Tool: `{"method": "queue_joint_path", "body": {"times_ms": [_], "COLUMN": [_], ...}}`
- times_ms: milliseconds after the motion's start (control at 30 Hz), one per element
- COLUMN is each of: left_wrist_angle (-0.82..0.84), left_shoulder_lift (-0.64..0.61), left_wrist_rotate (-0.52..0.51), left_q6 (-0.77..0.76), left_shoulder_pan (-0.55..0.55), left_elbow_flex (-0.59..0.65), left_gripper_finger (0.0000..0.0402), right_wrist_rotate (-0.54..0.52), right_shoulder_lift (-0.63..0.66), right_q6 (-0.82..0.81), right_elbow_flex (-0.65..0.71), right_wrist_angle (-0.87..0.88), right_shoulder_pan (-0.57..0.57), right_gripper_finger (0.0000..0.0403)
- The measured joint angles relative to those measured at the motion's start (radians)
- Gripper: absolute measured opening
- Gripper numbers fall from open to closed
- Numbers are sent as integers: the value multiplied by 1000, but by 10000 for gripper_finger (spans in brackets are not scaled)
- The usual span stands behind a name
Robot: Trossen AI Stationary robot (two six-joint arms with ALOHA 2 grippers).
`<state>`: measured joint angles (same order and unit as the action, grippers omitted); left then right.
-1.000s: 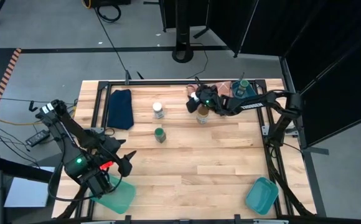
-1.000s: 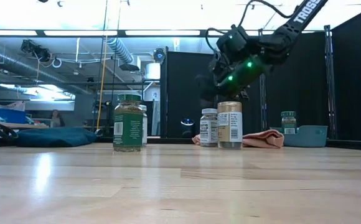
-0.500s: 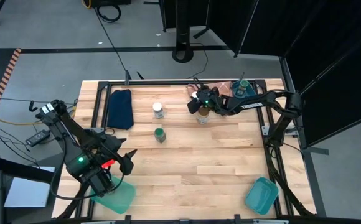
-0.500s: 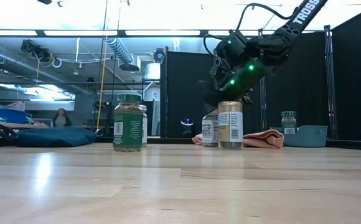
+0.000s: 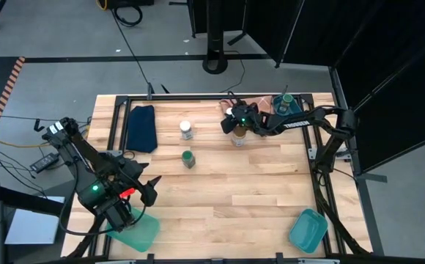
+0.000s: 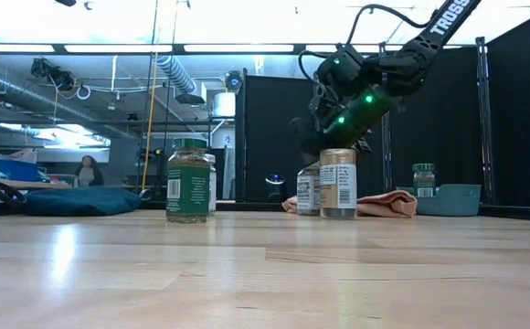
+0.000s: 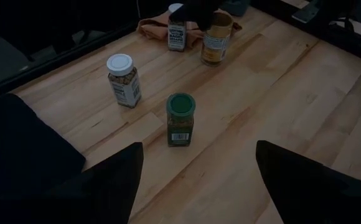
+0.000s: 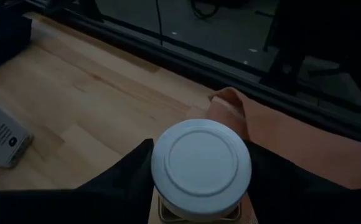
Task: Sort spices by type
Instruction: Put the right white seasoning bottle into the green bin
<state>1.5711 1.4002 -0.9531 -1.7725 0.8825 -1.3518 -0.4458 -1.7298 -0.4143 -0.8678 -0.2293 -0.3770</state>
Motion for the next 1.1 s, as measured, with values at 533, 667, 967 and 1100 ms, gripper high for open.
{"method": "queue_joint_path", "body": {"times_ms": [533,667,967,1100], "left_wrist_angle": [0,0,0,0], "left_shoulder_lift": [0,0,0,0], "left_wrist_rotate": [-4,-7,-19,-22], "left_q6": [16,36,64,70], "left_shoulder_pan": [-11,-23,-59,-78], "left_elbow_flex": [0,0,0,0], "left_gripper_finger": [316,316,316,316], "right_wrist_rotate": [-7,-10,-10,-10], "right_shoulder_lift": [202,295,518,611], "right_q6": [-4,6,32,29], "right_elbow_flex": [3,3,2,2], "right_wrist_angle": [-14,17,166,252], "right_shoulder_pan": [-54,-59,-17,30], "right_gripper_finger": [210,210,210,210]}}
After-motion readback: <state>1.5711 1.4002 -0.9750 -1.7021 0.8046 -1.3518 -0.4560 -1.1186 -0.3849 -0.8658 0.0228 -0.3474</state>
